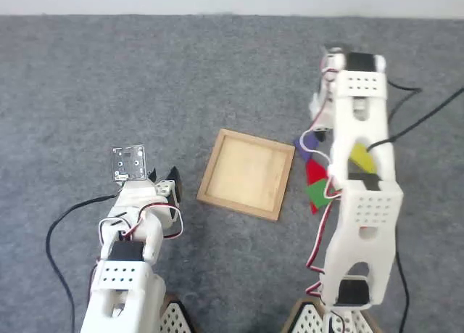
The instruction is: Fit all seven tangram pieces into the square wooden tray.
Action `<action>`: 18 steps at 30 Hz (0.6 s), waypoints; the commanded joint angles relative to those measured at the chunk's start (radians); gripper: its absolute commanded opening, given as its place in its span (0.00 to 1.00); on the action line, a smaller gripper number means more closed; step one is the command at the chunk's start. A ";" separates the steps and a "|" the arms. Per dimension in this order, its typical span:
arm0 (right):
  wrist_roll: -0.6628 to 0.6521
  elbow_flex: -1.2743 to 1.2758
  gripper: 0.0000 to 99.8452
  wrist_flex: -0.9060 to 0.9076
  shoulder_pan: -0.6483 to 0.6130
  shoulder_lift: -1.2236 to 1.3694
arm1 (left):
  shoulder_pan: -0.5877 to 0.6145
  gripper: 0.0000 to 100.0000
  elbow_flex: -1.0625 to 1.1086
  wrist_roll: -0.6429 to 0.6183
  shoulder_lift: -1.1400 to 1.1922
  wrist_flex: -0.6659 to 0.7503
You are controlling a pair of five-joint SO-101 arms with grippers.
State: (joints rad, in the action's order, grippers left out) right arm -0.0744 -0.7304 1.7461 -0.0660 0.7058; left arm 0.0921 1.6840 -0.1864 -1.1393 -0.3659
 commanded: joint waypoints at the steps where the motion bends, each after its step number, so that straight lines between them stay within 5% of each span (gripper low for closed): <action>1: 0.012 -0.041 0.19 0.047 -0.116 -0.082 | 0.006 0.15 -0.012 -0.009 -0.014 -0.003; 5: 0.031 -0.041 0.19 0.048 -0.147 -0.090 | 0.006 0.15 -0.012 -0.009 -0.014 -0.003; 9: -0.064 -0.046 0.20 0.033 0.004 -0.094 | 0.006 0.15 -0.012 -0.009 -0.014 -0.005; 13: -0.092 -0.041 0.30 -0.008 0.127 -0.074 | 0.006 0.15 -0.012 -0.009 -0.014 -0.005; 18: -0.029 -0.041 0.37 -0.061 0.133 0.044 | 0.006 0.15 -0.012 -0.009 -0.014 -0.005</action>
State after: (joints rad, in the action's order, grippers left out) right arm -0.1481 -0.7304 1.7308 0.0583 0.7073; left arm 0.0921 1.6840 -0.1864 -1.1393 -0.3659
